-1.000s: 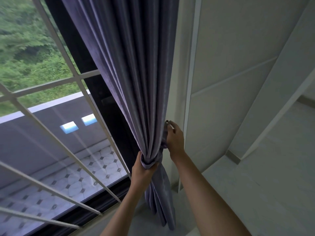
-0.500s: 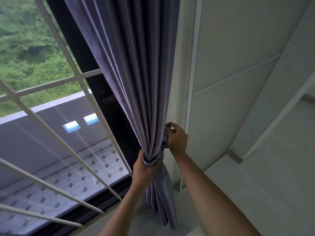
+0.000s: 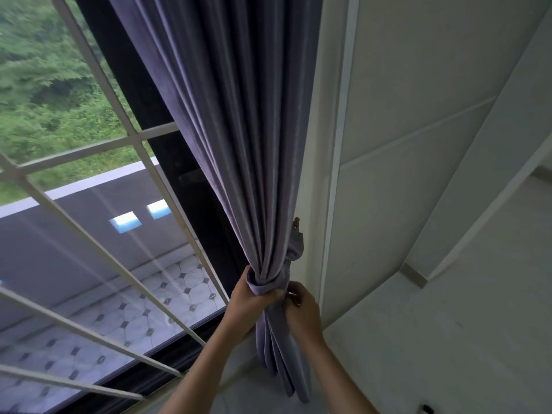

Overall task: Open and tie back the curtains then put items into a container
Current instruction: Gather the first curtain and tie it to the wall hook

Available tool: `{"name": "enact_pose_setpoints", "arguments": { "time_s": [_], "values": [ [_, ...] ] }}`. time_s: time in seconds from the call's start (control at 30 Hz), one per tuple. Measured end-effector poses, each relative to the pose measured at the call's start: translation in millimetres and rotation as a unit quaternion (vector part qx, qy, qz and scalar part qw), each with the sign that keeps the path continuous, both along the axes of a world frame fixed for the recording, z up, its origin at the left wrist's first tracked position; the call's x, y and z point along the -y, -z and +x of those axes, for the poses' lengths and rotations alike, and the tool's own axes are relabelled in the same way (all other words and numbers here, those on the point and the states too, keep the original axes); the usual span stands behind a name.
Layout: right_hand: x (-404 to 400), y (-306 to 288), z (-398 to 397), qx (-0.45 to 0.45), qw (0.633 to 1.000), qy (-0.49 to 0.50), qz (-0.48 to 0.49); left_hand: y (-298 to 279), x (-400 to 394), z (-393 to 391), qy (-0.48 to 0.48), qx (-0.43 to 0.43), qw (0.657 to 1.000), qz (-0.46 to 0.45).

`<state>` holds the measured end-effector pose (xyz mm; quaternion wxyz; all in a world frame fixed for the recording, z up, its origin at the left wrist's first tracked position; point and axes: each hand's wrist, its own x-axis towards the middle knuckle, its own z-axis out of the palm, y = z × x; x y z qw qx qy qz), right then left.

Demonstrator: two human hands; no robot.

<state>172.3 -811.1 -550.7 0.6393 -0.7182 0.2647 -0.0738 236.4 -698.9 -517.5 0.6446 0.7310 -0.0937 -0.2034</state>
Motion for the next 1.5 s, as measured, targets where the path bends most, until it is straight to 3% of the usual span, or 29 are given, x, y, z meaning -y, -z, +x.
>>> {"name": "enact_pose_setpoints", "arguments": {
  "time_s": [0.2, 0.33, 0.53, 0.63, 0.8, 0.93, 1.1, 1.33, 1.5],
  "values": [
    [-1, -1, -8, 0.046, 0.999, 0.024, -0.016, -5, -17, 8, 0.119, 0.012, 0.988, 0.1],
    [-3, 2, -12, 0.031, 0.998, 0.011, -0.05, 4, -22, 18, 0.094, 0.055, 0.977, 0.185],
    [4, 7, -16, 0.045, 0.993, 0.006, -0.113, 5, -28, 17, 0.083, 0.116, 0.961, 0.238],
    [14, 13, -19, 0.041, 0.989, 0.006, -0.143, 9, -32, 13, 0.063, 0.16, 0.952, 0.253],
    [12, 16, -15, 0.022, 0.985, -0.001, -0.173, 12, -43, 3, 0.016, 0.166, 0.964, 0.205],
    [-10, 9, -18, 0.019, 0.981, -0.029, -0.189, 16, -55, 7, -0.029, 0.175, 0.955, 0.239],
    [-30, -7, -14, 0.008, 0.981, -0.054, -0.186, 16, -53, 15, 0.015, 0.179, 0.95, 0.254],
    [-9, -1, -13, -0.028, 0.965, -0.05, -0.257, 44, -73, 18, 0.006, 0.209, 0.934, 0.289],
    [-8, -14, -1, -0.06, 0.97, -0.031, -0.234, 29, -57, 17, -0.021, 0.237, 0.923, 0.302]
  ]
}}
